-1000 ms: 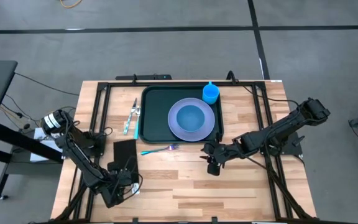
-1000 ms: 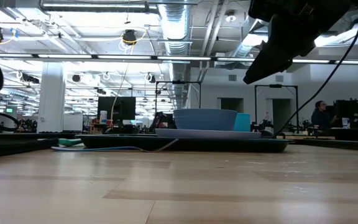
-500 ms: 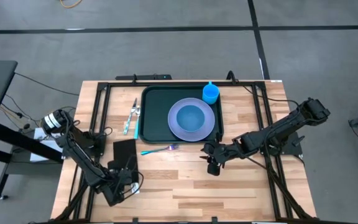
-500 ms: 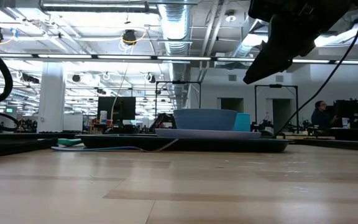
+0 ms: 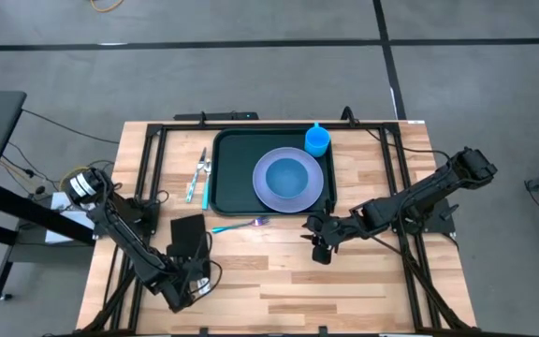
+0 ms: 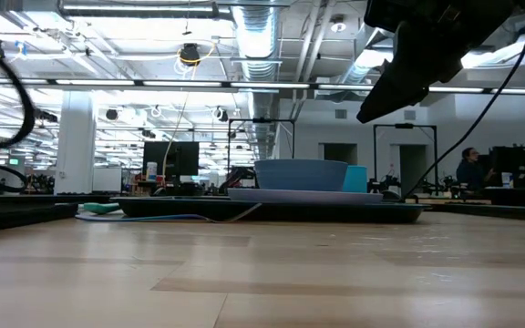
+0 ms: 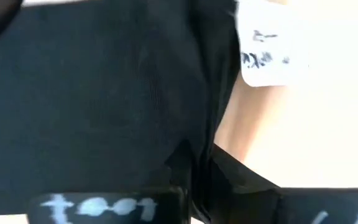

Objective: Set up tray
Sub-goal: Put the black napkin on the black serving tray to the left of the purple plate

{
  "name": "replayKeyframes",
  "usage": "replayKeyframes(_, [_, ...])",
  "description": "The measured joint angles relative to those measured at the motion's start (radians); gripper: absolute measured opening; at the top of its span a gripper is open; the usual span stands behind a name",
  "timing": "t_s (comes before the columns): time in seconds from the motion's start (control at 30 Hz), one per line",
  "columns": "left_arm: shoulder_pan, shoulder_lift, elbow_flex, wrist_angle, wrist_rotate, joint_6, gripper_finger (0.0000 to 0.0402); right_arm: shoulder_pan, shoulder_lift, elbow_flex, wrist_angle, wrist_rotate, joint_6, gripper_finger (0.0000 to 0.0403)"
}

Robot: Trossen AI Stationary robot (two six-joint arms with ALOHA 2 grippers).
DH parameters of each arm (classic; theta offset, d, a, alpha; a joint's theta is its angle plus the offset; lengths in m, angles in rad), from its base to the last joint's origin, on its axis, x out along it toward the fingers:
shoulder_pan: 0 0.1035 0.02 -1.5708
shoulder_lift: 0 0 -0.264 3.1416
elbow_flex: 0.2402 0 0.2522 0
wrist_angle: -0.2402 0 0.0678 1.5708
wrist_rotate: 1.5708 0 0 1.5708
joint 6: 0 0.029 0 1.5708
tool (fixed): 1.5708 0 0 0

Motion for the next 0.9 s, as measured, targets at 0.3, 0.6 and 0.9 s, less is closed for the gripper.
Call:
replayKeyframes(0.3, [0.045,-0.003,0.225,-0.194,-0.053,0.118,0.0002,0.000,0.000,0.000,0.000,0.000,0.000,0.0134])
replayKeyframes(0.6, [0.122,-0.005,0.545,-0.684,-0.342,0.248,0.0001,0.000,0.000,0.000,0.000,-0.002,-0.001,0.0133])
replayKeyframes(0.9, [0.256,-0.023,0.766,-0.838,-0.497,0.479,0.0000,0.000,0.000,0.000,0.000,-0.003,-0.001,0.0134])
